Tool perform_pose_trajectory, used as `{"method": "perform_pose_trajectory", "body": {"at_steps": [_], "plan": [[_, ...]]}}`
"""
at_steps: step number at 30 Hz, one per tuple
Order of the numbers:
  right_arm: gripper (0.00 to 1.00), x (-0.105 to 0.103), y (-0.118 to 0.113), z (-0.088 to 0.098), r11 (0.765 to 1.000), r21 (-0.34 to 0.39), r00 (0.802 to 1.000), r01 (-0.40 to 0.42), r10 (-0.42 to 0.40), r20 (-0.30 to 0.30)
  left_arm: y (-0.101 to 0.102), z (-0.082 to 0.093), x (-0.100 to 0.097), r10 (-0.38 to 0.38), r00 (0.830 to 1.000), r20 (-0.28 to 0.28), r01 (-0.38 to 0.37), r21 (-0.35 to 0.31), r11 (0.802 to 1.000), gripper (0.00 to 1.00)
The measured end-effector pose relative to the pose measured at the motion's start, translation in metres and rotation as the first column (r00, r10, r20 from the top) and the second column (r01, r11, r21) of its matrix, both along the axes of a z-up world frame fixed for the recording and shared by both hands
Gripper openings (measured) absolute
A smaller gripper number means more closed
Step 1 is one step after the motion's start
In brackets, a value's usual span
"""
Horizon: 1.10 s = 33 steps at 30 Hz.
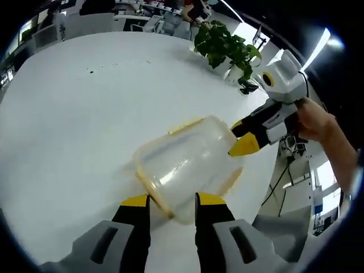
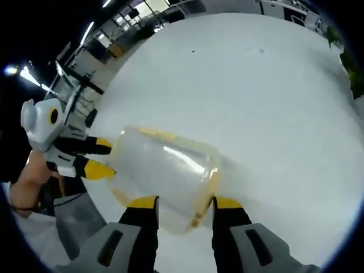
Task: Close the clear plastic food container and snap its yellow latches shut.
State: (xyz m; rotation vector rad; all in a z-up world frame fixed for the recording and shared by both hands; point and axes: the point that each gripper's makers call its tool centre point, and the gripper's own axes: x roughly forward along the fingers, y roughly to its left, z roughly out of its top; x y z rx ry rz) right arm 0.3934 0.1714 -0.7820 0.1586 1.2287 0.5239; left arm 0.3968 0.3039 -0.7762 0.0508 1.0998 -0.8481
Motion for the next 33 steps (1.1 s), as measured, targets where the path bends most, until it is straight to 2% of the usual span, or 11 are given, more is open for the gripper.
{"method": "perform_pose_trajectory", "body": {"at_steps": [12,18,22,25,28,32,33], "plan": [[0.38,-0.007,-0.001,-0.001,0.997,0.001,0.997,0.081,-0.081,0.010,-0.003,0.000,0.005,-0.025,1.000,0.006,0.025,-0.004,1.000,0.30],[0.38,-0.008,-0.002,0.001,0.997,-0.009,0.996,0.080,-0.079,0.027,-0.003,0.000,0.006,-0.036,0.999,0.014,0.037,-0.002,0.999,0.31],[0.38,-0.008,-0.002,0.003,0.999,-0.029,0.998,0.036,-0.034,0.056,0.000,0.001,0.007,-0.051,0.998,0.029,0.051,-0.010,0.999,0.30],[0.38,-0.008,-0.008,0.005,0.996,-0.089,0.996,-0.016,0.023,0.084,0.002,0.002,0.007,-0.063,0.998,0.030,0.063,-0.001,0.998,0.29],[0.40,-0.011,-0.009,0.006,0.991,-0.113,0.994,-0.067,0.077,0.082,0.007,0.006,0.013,-0.090,0.992,0.089,0.089,0.016,0.996,0.30],[0.43,-0.011,-0.013,0.007,0.976,-0.166,0.983,-0.142,0.158,0.091,0.007,0.011,0.010,-0.146,0.983,0.113,0.144,0.029,0.989,0.31],[0.42,-0.010,-0.012,0.007,0.976,-0.163,0.983,-0.142,0.158,0.090,0.008,0.011,0.010,-0.163,0.979,0.121,0.159,0.042,0.986,0.31]]}}
